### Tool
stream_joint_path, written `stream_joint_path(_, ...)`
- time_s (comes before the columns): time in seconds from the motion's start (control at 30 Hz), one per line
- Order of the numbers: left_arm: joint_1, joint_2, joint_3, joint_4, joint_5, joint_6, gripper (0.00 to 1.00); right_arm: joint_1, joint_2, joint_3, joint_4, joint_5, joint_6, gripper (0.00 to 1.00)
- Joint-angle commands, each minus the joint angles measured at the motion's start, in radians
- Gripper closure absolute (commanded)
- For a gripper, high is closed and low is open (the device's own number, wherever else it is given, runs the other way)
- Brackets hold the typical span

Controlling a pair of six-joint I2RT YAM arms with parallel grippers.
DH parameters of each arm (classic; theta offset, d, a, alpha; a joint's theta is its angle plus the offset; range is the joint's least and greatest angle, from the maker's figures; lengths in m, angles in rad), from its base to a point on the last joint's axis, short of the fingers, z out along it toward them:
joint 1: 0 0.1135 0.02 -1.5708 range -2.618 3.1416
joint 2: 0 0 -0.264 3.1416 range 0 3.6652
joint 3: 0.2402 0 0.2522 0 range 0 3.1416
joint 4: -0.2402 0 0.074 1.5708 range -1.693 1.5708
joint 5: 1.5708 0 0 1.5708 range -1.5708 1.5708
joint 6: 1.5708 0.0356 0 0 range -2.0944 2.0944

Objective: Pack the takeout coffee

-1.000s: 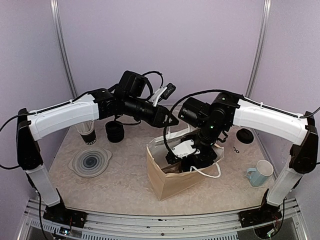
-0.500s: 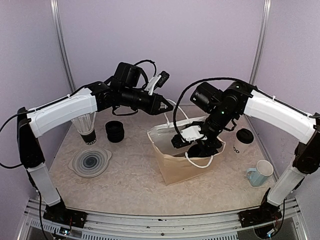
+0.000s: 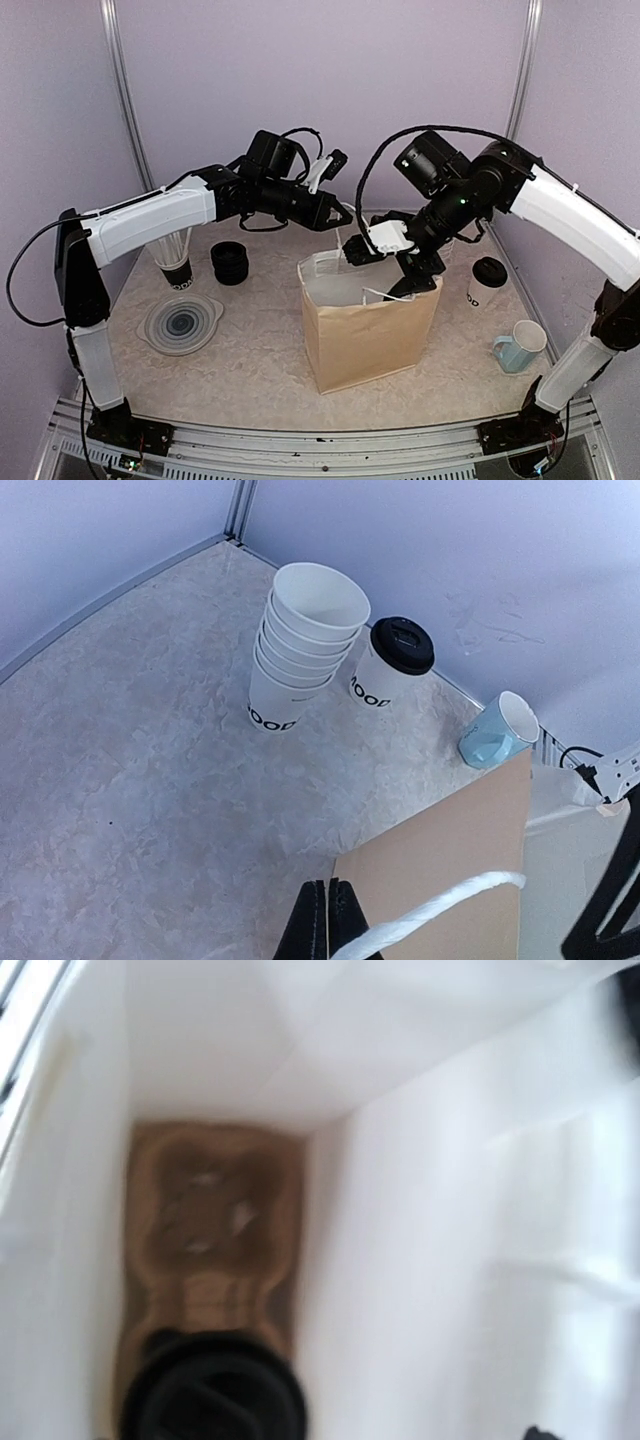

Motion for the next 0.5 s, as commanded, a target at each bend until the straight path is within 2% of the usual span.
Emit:
stream_joint_path(0.0,0.012,0.009,0.072,-0.008,-0.029,0.034,1.00,-0.023,-0.041,0.065,0.064,-0.016,-0.007,0.13)
stream_joint_path(0.23,0.051,0.021,0.122,-0.045,-0.045,0.074,1.00,-0.197,-0.062,0.206,0.051,-0.125,0.003,0.13)
stream_joint_path(0.37,0.061,0.032,0.144,-0.046,-0.028,0.082,1.00,-0.313,-0.113,0.151,0.062,-0.128,0.039,0.11)
stream_joint_path(0.47,0.062,0.040,0.158,-0.044,-0.017,0.089,1.00,-0.462,-0.172,0.035,0.114,-0.135,0.083,0.02)
